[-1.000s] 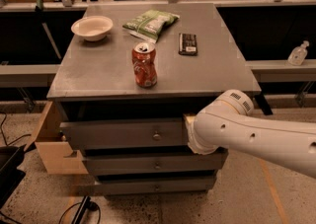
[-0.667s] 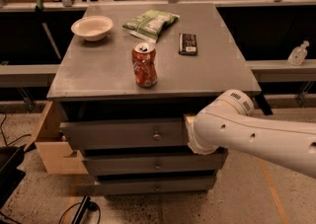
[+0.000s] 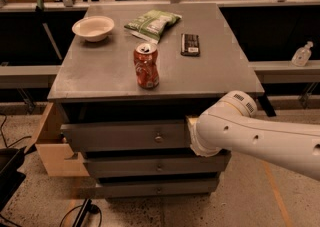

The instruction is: Open top drawer

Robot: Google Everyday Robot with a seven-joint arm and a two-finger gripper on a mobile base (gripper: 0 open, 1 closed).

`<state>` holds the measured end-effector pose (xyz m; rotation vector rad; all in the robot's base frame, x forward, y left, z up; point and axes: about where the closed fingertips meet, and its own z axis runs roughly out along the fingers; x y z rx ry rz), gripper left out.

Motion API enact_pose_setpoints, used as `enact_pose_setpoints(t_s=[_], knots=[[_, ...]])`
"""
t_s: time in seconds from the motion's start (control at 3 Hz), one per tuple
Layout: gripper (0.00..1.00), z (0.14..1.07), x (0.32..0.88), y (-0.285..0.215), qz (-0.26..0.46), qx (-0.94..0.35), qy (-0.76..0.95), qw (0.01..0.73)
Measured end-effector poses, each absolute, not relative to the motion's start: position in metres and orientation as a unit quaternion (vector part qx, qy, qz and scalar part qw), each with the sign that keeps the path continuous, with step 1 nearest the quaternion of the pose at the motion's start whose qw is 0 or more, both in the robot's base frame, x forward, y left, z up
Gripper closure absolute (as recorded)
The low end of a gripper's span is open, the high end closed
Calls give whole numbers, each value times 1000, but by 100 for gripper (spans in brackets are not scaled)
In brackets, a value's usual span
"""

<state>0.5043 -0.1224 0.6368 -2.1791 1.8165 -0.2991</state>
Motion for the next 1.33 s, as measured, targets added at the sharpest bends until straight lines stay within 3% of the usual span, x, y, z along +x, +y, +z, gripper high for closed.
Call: enact_pose_setpoints(t_s=[0.67,1.0,1.33], knots=[[100,637,504,-122,-104,-756,630,144],[83,637,504,-122,-104,-756,630,144],[59,638,504,-122,-104,-756,630,144]])
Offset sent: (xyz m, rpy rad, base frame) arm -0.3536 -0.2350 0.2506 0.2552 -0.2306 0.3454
